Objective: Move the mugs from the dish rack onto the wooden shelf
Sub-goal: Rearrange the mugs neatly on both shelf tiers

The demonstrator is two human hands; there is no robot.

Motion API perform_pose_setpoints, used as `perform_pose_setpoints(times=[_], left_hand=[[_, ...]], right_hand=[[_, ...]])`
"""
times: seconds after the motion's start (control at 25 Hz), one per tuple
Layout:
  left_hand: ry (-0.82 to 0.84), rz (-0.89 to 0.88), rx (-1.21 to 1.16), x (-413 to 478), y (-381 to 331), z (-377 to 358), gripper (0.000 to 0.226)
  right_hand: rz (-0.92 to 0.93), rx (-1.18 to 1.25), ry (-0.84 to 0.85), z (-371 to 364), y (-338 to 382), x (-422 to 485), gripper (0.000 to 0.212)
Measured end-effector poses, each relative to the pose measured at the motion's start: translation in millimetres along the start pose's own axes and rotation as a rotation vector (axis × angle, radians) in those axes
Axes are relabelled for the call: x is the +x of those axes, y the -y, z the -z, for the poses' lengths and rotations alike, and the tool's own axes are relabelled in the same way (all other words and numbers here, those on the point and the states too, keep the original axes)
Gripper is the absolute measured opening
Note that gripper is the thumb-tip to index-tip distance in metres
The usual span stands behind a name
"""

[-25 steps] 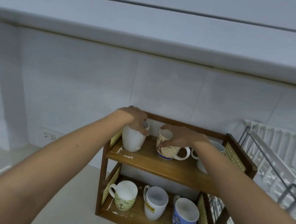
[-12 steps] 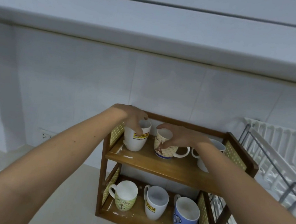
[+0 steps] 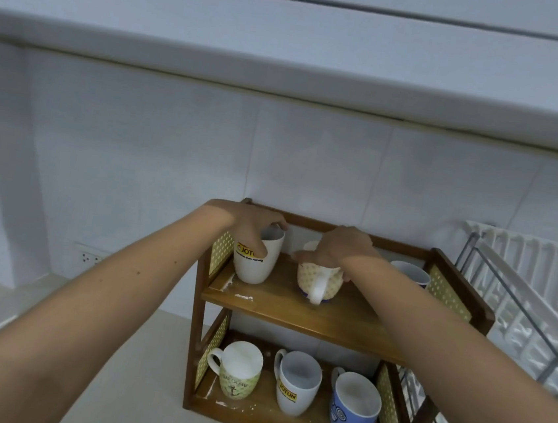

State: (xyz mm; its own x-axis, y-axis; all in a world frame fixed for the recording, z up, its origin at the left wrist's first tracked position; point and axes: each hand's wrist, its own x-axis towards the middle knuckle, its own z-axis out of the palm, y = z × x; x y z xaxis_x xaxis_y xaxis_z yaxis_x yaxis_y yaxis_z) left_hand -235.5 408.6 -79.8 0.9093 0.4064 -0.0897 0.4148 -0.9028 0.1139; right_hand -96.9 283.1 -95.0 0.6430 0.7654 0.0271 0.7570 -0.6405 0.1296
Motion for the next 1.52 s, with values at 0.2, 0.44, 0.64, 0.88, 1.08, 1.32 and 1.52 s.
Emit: perform_pose_setpoints(times=[0.2, 0.44, 0.64, 0.88, 1.08, 1.32, 1.52], left_hand=[[-0.144, 0.058, 0.05, 4.4, -0.6, -11.3, 0.077], [-0.103, 0.012, -0.006, 8.0, 9.2, -7.5, 0.076], [-0.089, 0.014, 0.026, 10.6, 10.3, -9.0, 0.075], [-0.075, 0.007, 0.013, 11.5, 10.3, -7.1, 0.074], [-0.068, -0.013, -0.005, 12.2, 0.1, -11.8, 0.081], [-0.142, -0.145, -0.047, 33.5, -64.8, -26.1, 0.084], [-0.057, -0.054, -0.054, 56.1, -83.9, -37.1, 0.084]], right_hand=[[0.215, 0.112, 0.477, 26.2, -15.2, 14.0, 0.082], [0.215, 0.128, 0.213, 11.5, -23.3, 8.6, 0.066], [0.132, 0.119, 0.078, -2.2, -21.8, 2.5, 0.078], [0.16, 0.302, 0.239, 0.0, -26.8, -2.9, 0.091], [0.174, 0.44, 0.257, 15.8, -46.1, -12.4, 0.079], [-0.009, -0.1, 0.485, 19.8, -101.2, 3.1, 0.07], [0.019, 0.246, 0.25, 2.4, -122.3, -6.5, 0.076]])
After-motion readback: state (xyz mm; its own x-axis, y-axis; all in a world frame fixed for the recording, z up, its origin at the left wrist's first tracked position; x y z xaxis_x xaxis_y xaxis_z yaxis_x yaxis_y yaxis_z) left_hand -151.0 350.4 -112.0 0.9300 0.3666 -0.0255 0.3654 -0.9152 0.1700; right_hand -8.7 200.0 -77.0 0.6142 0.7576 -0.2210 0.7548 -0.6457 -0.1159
